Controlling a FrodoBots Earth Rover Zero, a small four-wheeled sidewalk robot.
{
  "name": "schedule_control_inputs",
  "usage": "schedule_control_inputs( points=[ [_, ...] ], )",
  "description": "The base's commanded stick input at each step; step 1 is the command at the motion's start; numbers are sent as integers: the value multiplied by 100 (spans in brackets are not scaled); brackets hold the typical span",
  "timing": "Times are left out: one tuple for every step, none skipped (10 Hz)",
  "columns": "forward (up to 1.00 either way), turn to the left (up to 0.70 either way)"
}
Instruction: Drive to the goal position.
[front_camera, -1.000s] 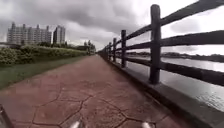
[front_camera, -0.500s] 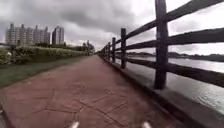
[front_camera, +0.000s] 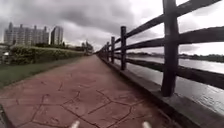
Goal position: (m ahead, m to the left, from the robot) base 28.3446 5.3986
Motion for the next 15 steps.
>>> schedule_control_inputs(
  points=[
    [50, 0],
    [50, 0],
    [50, 0],
    [50, 0],
    [50, 0],
    [50, 0],
    [50, 0],
    [50, 0],
    [50, 0],
    [50, 0],
    [50, 0],
    [50, 0],
    [50, 0],
    [50, 0],
    [50, 0]
  ],
)
